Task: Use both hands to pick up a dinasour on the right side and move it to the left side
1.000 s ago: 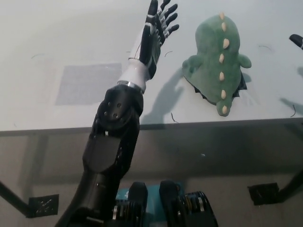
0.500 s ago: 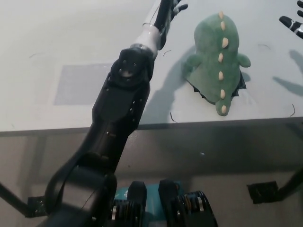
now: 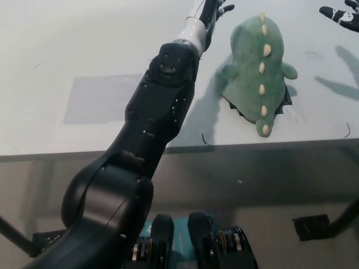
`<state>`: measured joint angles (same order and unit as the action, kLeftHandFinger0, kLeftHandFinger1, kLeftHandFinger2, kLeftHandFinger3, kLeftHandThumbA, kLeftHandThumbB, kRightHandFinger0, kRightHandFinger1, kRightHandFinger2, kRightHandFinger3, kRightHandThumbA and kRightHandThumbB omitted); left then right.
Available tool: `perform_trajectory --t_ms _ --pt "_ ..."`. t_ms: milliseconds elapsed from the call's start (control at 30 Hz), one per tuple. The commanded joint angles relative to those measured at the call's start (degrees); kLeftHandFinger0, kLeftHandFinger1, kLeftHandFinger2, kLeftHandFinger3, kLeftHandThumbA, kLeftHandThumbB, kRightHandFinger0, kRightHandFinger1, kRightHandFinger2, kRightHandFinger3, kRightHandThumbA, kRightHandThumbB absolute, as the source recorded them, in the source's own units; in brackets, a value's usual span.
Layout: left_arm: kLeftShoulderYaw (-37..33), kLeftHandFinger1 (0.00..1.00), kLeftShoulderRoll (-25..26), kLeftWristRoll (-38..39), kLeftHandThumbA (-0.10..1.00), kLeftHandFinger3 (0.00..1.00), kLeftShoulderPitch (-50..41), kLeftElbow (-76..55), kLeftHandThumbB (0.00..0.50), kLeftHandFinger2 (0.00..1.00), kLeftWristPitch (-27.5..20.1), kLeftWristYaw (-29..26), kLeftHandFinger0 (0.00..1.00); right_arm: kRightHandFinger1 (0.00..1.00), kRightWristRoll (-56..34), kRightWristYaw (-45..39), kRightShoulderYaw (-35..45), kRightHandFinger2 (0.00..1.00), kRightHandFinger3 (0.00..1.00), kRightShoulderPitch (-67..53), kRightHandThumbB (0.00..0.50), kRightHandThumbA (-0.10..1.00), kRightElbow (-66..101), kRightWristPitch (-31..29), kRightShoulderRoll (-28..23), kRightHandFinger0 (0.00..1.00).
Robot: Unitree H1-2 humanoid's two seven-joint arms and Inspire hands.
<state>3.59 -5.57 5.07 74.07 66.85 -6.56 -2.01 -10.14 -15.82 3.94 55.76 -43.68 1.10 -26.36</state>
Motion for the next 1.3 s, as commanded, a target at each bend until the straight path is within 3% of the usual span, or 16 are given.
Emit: perform_trajectory --t_ms 0,267,400,433,500,600,633,833,867,967,1033,1100,1267 --pt "1.05 1.00 -0.18 0.72 1.00 1.00 5.01 1.02 0.478 1.00 -2.23 -1.50 1.00 1.00 1.16 -0.27 0.09 1.00 1.00 4.67 0.211 1.00 -0.58 -2.38 -0.93 1.00" --pt "2.05 1.00 0.71 0.92 1.00 1.00 4.00 3.51 0.500 1.00 -3.04 -2.52 1.00 1.00 0.80 -0.35 0.81 1.00 1.00 4.53 0.195 1.00 -3.70 -2.56 -0.65 1.00" --pt "2.77 1.00 1.39 1.14 1.00 1.00 2.01 3.80 0.490 1.00 -3.68 -2.48 1.00 1.00 0.36 -0.41 1.45 1.00 1.00 3.78 0.219 1.00 -6.05 -3.57 -0.76 1.00" --pt "2.64 1.00 1.75 0.75 1.00 1.00 1.07 4.15 0.477 1.00 -4.02 -2.67 1.00 1.00 0.06 -0.29 1.83 1.00 1.00 2.99 0.174 1.00 -5.72 -3.27 -0.76 1.00" --pt "2.48 1.00 2.07 0.41 1.00 1.00 0.45 4.76 0.455 1.00 -4.60 -2.39 1.00 1.00 0.21 -0.20 2.09 1.00 1.00 2.86 0.162 1.00 -7.48 -3.79 -0.95 1.00" --pt "1.93 1.00 2.59 -0.31 1.00 1.00 -0.87 5.68 0.496 1.00 -4.61 -2.78 1.00 1.00 0.03 0.22 2.70 1.00 1.00 1.85 0.157 1.00 -7.09 -2.67 -0.70 1.00" --pt "1.56 1.00 2.67 -0.78 1.00 1.00 -1.24 6.07 0.500 1.00 -4.57 -3.32 1.00 1.00 0.13 0.47 2.81 1.00 1.00 1.60 0.168 1.00 -7.18 -2.38 -0.61 1.00" --pt "0.59 1.00 2.35 -1.32 1.00 1.00 -3.22 6.71 0.497 1.00 -4.72 -3.61 1.00 1.00 0.24 1.18 3.41 1.00 1.00 0.11 0.128 1.00 -6.63 -2.19 0.29 1.00" --pt "1.12 1.00 2.01 -0.59 1.00 1.00 -3.52 6.81 0.480 1.00 -5.04 -3.37 1.00 1.00 -0.01 1.09 3.65 1.00 1.00 -0.42 0.150 1.00 -6.42 -2.17 0.60 1.00" --pt "1.26 1.00 1.65 -0.36 1.00 1.00 -3.78 7.16 0.498 1.00 -5.17 -3.46 1.00 1.00 -0.16 0.79 4.02 1.00 1.00 -1.10 0.209 1.00 -5.91 -2.17 1.09 1.00" --pt "1.26 1.00 1.53 -0.30 1.00 1.00 -4.11 7.19 0.500 1.00 -5.42 -3.26 1.00 1.00 -0.11 0.82 4.10 1.00 1.00 -1.62 0.207 1.00 -4.81 -1.56 1.36 1.00" --pt "1.10 1.00 1.39 -0.44 1.00 1.00 -4.46 7.28 0.500 1.00 -5.72 -3.23 1.00 1.00 -0.09 0.95 4.17 1.00 1.00 -2.16 0.167 1.00 -4.04 -0.90 1.63 1.00" --pt "1.19 1.00 0.95 -0.30 1.00 1.00 -4.75 7.93 0.462 1.00 -5.98 -3.12 1.00 1.00 0.08 0.75 4.03 1.00 1.00 -2.82 0.220 1.00 -3.92 -1.02 2.46 1.00"
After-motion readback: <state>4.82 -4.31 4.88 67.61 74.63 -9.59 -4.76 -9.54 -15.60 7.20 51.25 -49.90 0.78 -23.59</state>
